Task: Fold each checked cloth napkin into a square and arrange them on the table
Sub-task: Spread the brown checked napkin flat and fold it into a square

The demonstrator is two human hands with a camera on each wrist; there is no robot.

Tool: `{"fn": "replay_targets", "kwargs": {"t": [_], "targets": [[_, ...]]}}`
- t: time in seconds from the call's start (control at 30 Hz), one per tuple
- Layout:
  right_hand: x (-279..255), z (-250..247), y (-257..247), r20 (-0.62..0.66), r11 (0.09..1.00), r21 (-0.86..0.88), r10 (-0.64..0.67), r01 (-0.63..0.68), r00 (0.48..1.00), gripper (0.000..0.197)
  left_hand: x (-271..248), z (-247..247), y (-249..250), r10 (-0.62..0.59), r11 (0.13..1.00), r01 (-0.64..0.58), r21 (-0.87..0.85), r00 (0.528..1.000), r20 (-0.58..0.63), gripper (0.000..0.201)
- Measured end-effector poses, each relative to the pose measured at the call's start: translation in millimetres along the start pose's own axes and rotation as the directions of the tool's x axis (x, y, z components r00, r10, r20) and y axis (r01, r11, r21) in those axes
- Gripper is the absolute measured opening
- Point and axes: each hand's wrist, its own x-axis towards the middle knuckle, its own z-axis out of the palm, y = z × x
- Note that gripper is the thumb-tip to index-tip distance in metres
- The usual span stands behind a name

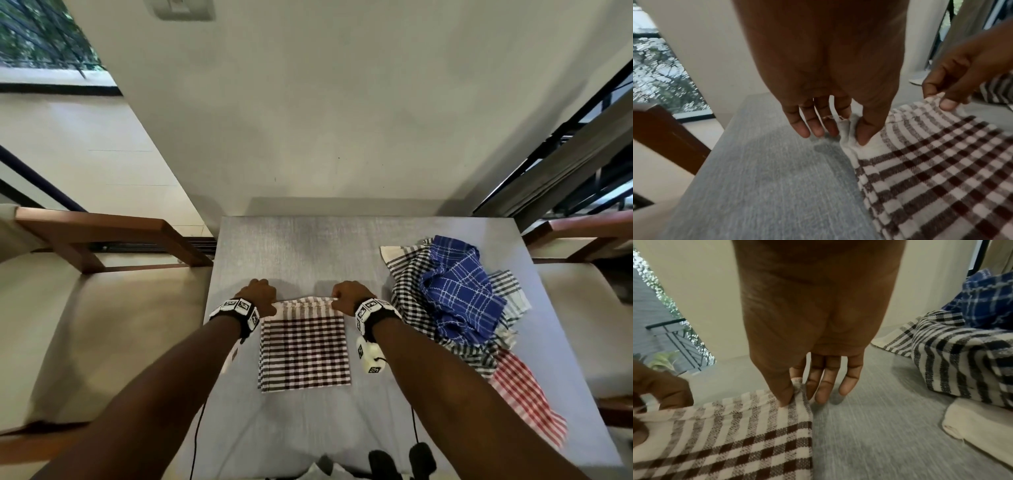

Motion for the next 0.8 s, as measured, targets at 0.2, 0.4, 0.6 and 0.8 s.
{"fn": "replay_targets", "kwargs": {"t": [0.2,0.4,0.6,0.8], "targets": [[-26.1,-17.2,0.0,-0.14,0.988,0.125,-0.074,0.092,0.987,0.022,-21.6,-10.3,-6.8,0.0,0.975,-0.016,-0.22,0.997,-0.074,0.028],[-75.3,11.7,13.0,-0.328,0.975,0.108,-0.148,0.193,0.933,0.018,-79.2,22.9,0.3,0.027,0.933,-0.162,-0.32,0.921,-0.388,0.016],[-112.9,53.4,21.1,-0.337,0.973,0.062,-0.188,0.22,0.923,0.014,-113.1,78.8,16.9,0.087,0.911,-0.242,-0.333,0.904,-0.419,0.023],[-134.2,81.2,22.4,-0.329,0.987,0.037,-0.137,0.158,0.934,0.011,-131.8,110.1,27.3,0.07,0.914,-0.227,-0.336,0.905,-0.42,0.027]]}}
